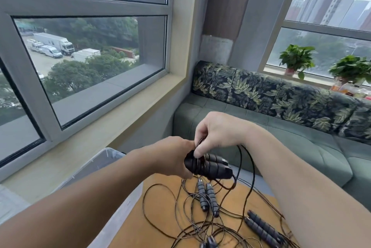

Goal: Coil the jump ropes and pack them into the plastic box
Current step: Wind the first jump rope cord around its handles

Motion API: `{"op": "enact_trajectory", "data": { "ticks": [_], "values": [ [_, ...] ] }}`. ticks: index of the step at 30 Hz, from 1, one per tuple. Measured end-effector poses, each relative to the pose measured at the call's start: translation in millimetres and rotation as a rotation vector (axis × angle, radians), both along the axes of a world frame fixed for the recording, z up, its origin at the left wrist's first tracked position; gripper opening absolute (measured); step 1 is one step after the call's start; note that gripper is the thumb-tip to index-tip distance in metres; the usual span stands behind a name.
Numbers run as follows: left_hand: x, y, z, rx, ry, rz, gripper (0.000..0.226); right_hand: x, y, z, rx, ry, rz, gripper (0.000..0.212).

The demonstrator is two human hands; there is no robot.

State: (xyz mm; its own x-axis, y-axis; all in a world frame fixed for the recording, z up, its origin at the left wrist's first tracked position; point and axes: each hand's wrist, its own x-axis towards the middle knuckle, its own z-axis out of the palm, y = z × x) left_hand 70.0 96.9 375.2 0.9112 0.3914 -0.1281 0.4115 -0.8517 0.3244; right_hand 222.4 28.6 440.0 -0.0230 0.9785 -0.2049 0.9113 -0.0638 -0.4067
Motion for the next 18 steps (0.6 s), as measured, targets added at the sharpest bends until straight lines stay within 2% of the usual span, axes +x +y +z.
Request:
{"op": "enact_trajectory", "data": {
  "ticks": [6, 10, 12, 14, 15, 16, 18],
  "values": [
    [-15, 8, 13, -0.435, -0.132, 0.048, 0.081, 26, 8, -40, -0.109, 0.720, -0.115, 0.021],
    [-18, 6, 18, -0.764, -0.265, 0.027, 0.097, 35, 17, -62, -0.142, 1.001, -0.199, 0.014],
    [-17, 4, 21, -0.865, -0.353, 0.052, 0.095, 39, 19, -80, -0.162, 1.219, -0.251, 0.015],
    [-13, 5, 19, -0.879, -0.429, 0.104, 0.084, 35, 18, -94, -0.165, 1.459, -0.290, 0.009],
    [-10, 6, 17, -0.858, -0.455, 0.137, 0.077, 31, 17, -97, -0.135, 1.517, -0.340, 0.008],
    [-7, 8, 16, -0.812, -0.471, 0.166, 0.070, 26, 16, -98, -0.087, 1.526, -0.401, 0.013],
    [-1, 14, 14, -0.668, -0.502, 0.216, 0.053, 11, 12, -95, 0.012, 1.424, -0.456, 0.025]
  ]
}}
